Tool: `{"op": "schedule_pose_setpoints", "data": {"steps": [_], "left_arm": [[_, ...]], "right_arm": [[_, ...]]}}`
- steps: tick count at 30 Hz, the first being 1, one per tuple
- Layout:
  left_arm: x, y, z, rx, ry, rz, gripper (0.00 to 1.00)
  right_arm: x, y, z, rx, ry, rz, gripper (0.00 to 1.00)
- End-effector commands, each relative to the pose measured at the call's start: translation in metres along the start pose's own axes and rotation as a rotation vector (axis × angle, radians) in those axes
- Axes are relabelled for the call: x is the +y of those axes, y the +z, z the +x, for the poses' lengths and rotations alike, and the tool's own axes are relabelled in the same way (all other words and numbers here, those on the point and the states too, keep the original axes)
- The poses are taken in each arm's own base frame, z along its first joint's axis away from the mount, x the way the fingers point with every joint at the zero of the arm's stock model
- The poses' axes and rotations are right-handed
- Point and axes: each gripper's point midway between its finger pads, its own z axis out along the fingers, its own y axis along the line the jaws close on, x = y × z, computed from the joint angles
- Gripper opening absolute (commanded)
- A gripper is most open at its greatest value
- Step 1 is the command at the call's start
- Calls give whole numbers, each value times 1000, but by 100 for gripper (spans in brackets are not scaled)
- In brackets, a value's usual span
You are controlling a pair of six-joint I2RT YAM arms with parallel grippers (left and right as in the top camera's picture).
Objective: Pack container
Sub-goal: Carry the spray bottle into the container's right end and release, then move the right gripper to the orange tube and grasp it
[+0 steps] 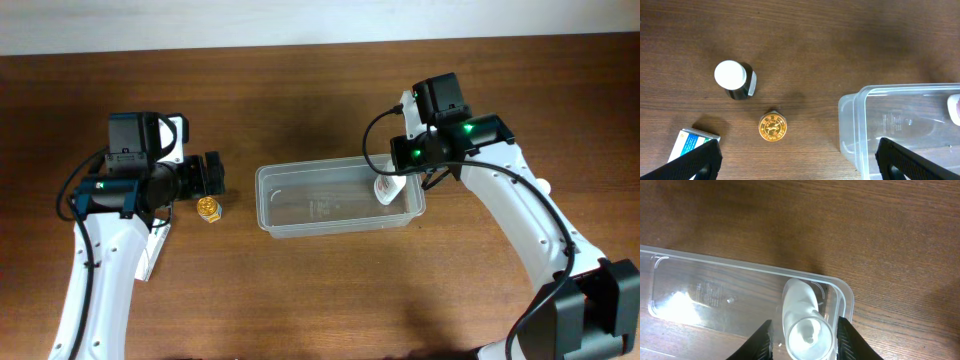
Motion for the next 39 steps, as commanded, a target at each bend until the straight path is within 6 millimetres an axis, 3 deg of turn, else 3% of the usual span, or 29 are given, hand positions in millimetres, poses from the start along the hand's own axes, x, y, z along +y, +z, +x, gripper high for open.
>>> {"op": "schedule_pose_setpoints", "data": {"steps": [1,17,27,30,34,39], "left_arm": [[-4,-4,-7,-19,0,15,99],[-4,-4,-7,-20,0,15,99],[-4,-4,-7,-19,0,15,99],[-4,-4,-7,-19,0,14,99],[-4,-4,-7,-20,0,15,99],[-4,-4,-7,-20,0,15,99]], "right_arm": [[3,3,2,10,-1,-1,34],[3,3,6,26,-7,-2,37],[13,-5,0,1,-86,-55,39],[15,-18,-11,-44,-97,-56,39],[12,-56,-35,-139,-101,-8,40],[-25,-123,-55,-265,55,184,43]]}}
